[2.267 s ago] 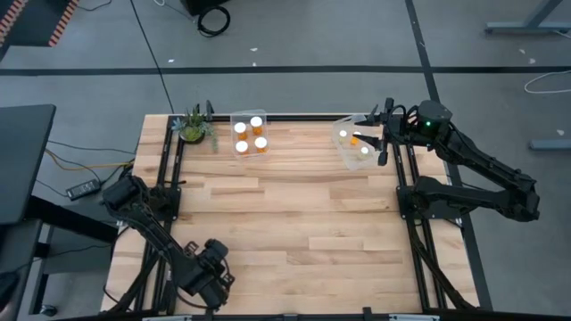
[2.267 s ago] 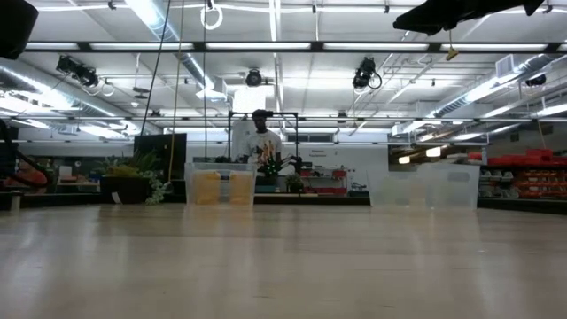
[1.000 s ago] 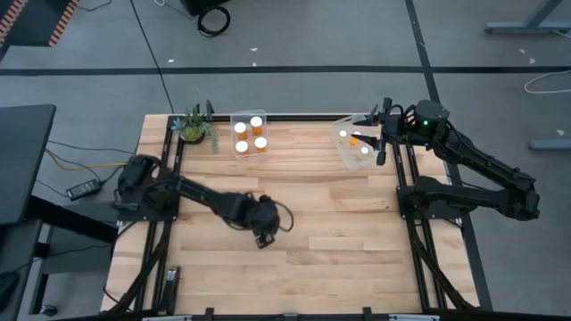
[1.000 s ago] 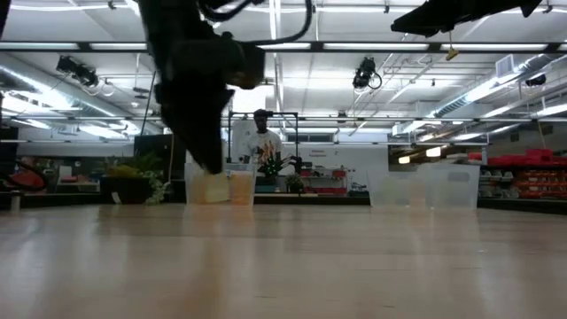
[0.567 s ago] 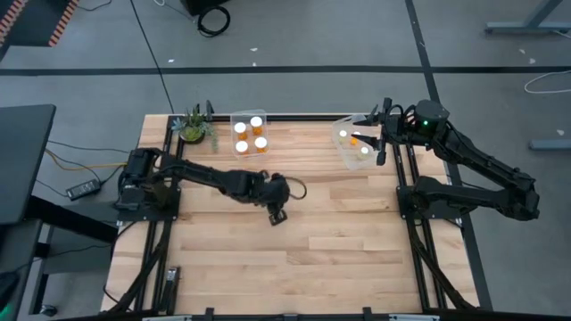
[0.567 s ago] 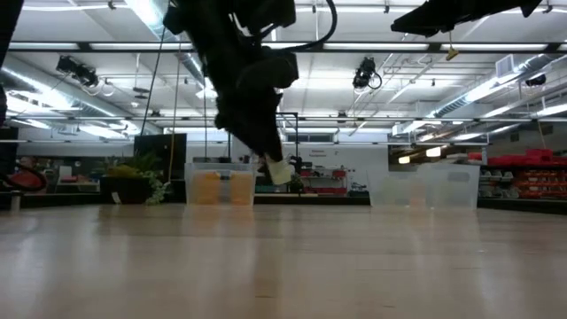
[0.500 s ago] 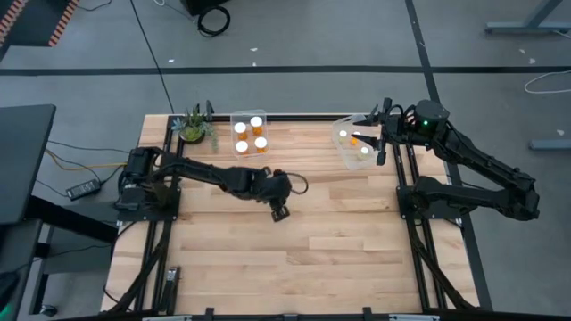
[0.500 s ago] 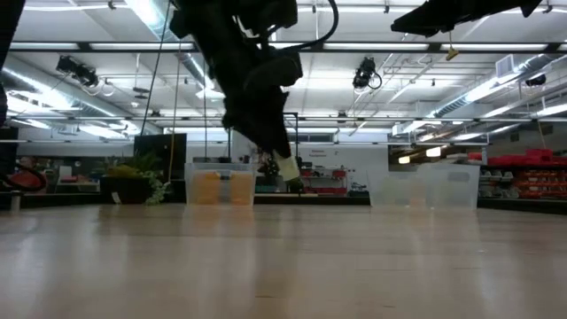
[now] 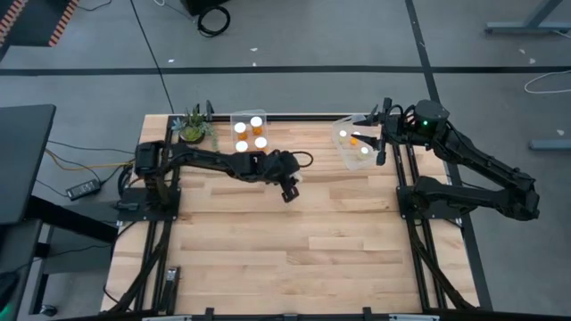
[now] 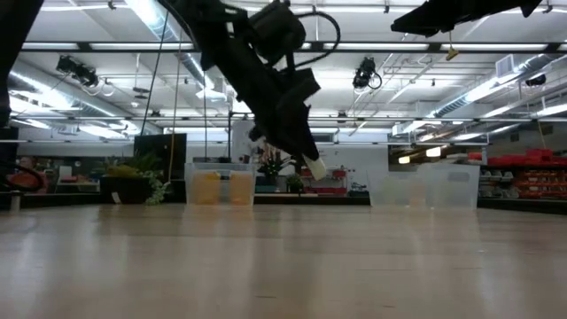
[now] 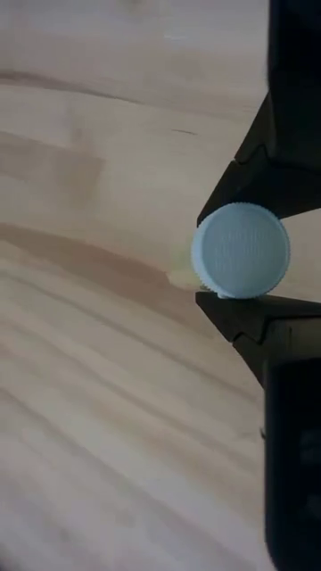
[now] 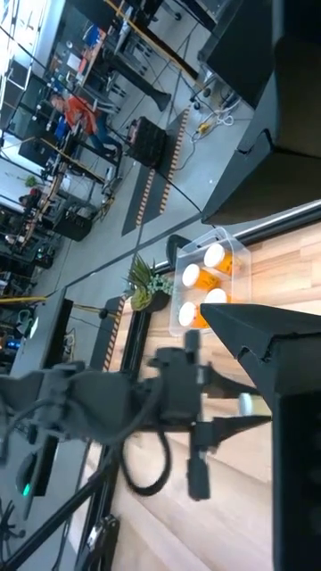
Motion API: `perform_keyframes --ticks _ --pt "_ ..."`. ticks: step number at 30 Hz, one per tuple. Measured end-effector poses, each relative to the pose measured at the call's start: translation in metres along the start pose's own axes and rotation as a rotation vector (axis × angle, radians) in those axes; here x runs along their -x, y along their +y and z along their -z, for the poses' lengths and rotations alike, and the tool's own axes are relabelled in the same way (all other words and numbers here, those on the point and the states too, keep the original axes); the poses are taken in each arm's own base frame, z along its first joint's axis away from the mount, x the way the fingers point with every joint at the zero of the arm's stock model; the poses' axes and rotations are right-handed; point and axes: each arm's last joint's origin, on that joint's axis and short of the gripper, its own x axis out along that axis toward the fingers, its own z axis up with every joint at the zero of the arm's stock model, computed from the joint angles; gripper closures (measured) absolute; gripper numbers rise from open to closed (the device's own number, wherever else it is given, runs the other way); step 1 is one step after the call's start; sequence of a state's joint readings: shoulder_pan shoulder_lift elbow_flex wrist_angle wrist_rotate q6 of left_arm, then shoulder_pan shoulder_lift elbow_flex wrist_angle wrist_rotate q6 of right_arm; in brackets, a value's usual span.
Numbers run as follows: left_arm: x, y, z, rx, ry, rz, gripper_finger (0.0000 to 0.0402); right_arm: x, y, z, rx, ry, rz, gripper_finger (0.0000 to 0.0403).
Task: Pick and place medicine bottles into bin by pill shape (circle, oval)
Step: Put the small yellow pill bottle into the right transparent bin
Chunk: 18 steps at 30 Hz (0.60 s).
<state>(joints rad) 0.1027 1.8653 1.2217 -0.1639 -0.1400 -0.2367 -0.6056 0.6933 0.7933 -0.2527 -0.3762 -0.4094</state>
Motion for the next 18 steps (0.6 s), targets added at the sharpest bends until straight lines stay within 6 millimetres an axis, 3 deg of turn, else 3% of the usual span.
perform_keyframes --ticks 7,18 --pt "-0.027 0.002 0.007 -0.001 -0.004 0.06 0.0277 0.0 0.0 0.0 0.003 0.0 0.001 0.0242" --pt "-0.022 0.001 0.02 0.007 0.154 0.126 0.028 0.0 0.0 0.0 0.003 0.001 0.0 0.0242"
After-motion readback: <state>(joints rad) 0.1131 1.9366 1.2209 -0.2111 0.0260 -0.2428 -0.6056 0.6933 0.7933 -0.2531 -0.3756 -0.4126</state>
